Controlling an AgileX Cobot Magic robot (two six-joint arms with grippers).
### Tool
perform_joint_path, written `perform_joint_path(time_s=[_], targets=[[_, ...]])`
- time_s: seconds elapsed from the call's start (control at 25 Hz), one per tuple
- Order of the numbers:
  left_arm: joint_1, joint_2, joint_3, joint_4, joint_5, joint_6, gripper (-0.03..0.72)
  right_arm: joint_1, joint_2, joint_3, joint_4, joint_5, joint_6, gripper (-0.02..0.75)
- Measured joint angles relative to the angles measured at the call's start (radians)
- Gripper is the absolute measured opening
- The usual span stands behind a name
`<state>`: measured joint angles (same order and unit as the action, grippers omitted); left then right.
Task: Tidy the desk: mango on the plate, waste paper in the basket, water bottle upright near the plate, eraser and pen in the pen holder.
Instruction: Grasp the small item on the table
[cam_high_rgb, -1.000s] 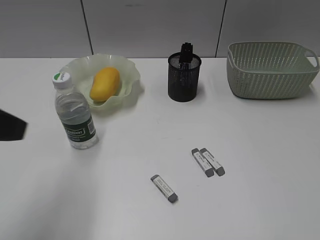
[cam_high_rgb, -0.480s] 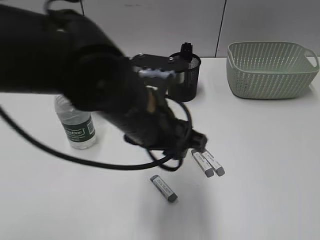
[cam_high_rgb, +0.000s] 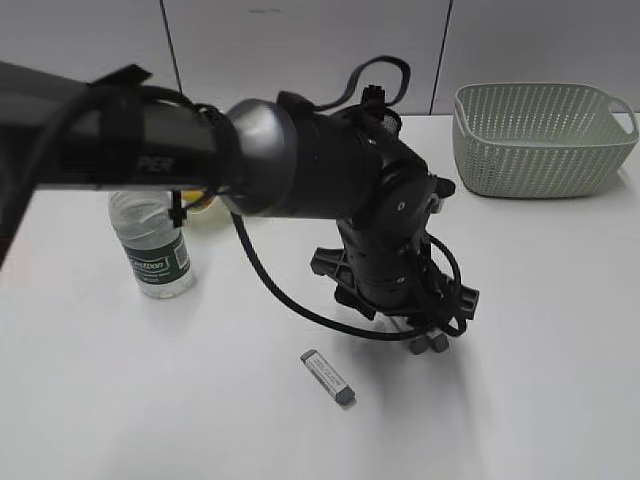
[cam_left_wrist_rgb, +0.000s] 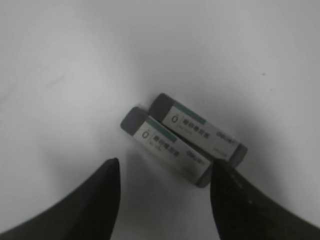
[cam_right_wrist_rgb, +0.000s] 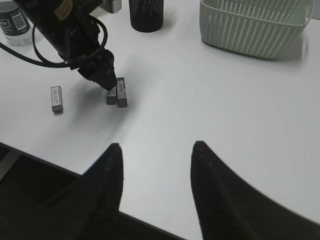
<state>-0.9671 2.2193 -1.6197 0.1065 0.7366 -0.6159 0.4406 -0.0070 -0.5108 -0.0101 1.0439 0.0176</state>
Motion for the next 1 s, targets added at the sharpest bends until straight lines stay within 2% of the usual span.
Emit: perform_joint_path(time_s=[0.44,0.84,1.0], targets=[[0.002,0.049,-0.014,-0.074,-0.160,-0.003,0.430,0.000,0.000,0.000,0.000,0.000,0.000,0.362],[0.002,0.052,-0.019,-0.017,-0.151,-0.002,0.421,0.000,0.000,0.000,0.000,0.000,0.000,0.362],[0.011,0.054,-0.018,0.002,-0.253,-0.002,0.398,0.000,0.000,0.000,0.000,0.000,0.000,0.362]])
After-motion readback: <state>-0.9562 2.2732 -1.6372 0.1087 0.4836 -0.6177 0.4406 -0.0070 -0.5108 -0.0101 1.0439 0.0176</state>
